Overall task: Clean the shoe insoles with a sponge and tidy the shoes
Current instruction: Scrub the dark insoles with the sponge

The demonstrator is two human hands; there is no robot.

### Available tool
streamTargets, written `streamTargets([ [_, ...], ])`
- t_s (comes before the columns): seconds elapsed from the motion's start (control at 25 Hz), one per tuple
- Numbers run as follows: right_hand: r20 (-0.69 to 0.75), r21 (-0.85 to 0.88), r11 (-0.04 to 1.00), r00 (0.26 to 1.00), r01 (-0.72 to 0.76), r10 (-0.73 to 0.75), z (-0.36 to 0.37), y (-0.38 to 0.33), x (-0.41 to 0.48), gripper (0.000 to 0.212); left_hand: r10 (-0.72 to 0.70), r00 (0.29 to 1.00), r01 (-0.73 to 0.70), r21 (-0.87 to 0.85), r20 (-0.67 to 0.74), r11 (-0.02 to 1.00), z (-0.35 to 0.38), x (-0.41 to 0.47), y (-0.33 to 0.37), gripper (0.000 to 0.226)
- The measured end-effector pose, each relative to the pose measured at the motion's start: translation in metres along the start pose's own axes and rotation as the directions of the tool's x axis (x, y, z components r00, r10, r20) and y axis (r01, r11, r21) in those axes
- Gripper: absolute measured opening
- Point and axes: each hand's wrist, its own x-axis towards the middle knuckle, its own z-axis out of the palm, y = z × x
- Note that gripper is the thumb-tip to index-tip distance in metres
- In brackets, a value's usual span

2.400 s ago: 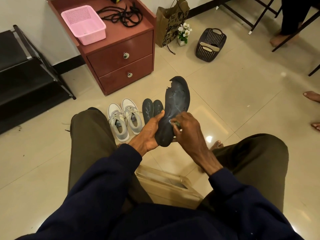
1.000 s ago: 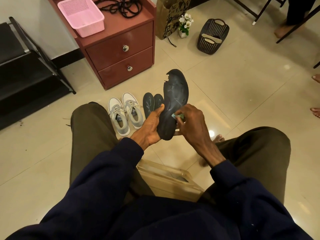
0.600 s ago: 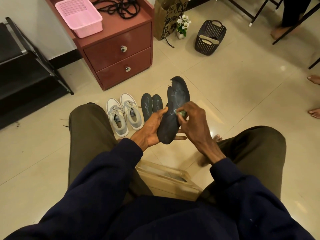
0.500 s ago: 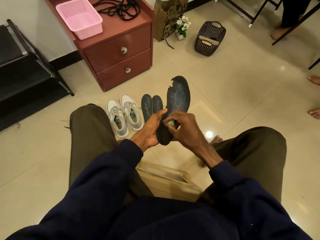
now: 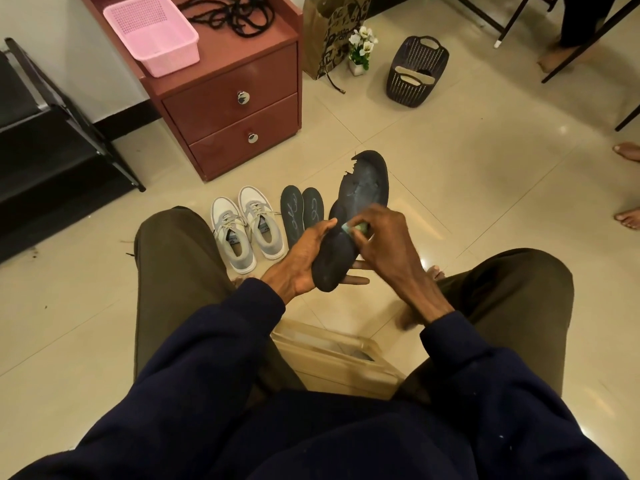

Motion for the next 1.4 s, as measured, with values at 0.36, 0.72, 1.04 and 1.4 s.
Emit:
streamTargets([
  [0.36, 0.038, 0.024, 0.999, 0.999, 0.028, -0.029, 0.003, -0.005, -0.003, 0.012, 0.024, 0.998, -0.024, -0.013, -0.059, 1.000, 0.000, 0.000, -0.002, 0.043],
  [0.72, 0.050, 0.040, 0.998, 0.998, 0.042, -0.044, 0.006, -0.008, -0.009, 0.009, 0.013, 0.995, -0.012, 0.005, -0.101, 1.000, 0.000, 0.003, -0.006, 0.040],
  [1.04, 0.118, 0.093, 0.986, 0.981, 0.142, -0.152, 0.014, -0.021, -0.019, 0.013, 0.045, 0.985, -0.051, -0.035, -0.168, 0.998, -0.003, 0.004, -0.003, 0.037],
  [1.4, 0.180, 0.115, 0.971, 0.956, 0.211, -0.229, 0.008, -0.017, -0.021, 0.017, 0.110, 0.980, -0.127, -0.097, -0.166, 0.987, -0.001, 0.003, 0.001, 0.037],
])
